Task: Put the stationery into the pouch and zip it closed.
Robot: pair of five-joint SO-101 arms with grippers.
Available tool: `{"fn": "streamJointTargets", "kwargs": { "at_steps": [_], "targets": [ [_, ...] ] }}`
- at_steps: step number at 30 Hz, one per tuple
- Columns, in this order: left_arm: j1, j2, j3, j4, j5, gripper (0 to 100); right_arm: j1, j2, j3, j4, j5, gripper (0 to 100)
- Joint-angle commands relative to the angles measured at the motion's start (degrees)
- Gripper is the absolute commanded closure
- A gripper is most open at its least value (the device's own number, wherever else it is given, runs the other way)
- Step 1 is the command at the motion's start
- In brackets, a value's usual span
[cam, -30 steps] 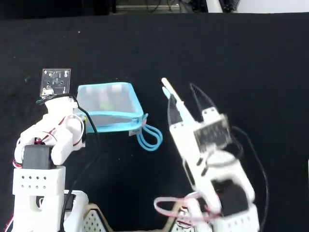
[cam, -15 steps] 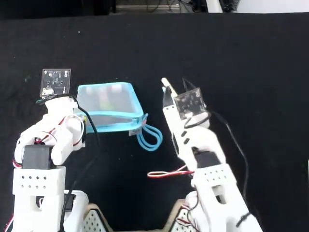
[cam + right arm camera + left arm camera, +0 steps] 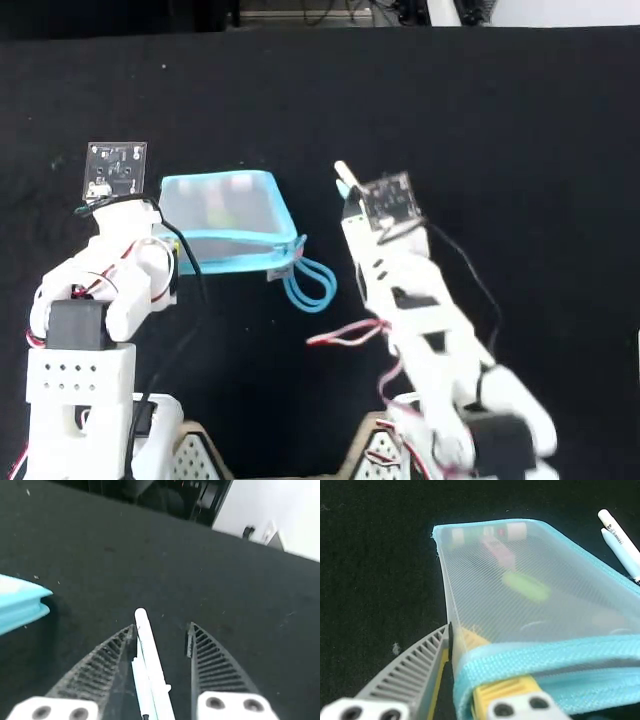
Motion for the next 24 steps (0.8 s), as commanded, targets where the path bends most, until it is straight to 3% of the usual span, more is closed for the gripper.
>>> {"fn": "streamJointTargets", "kwargs": {
  "at_steps": [1,16,24],
  "targets": [
    [0.22,-0.62,-0.48,-0.35,-0.35,97,1.23,8.84,-8.84,-1.41,0.44,85.1],
    [0.22,-0.70,0.40,-0.88,-0.35,97,1.23,27.21,-24.04,0.26,0.44,85.1],
    [0.22,-0.70,0.40,-0.88,-0.35,97,4.22,28.35,-38.29,29.89,0.09,85.1]
  ]
}}
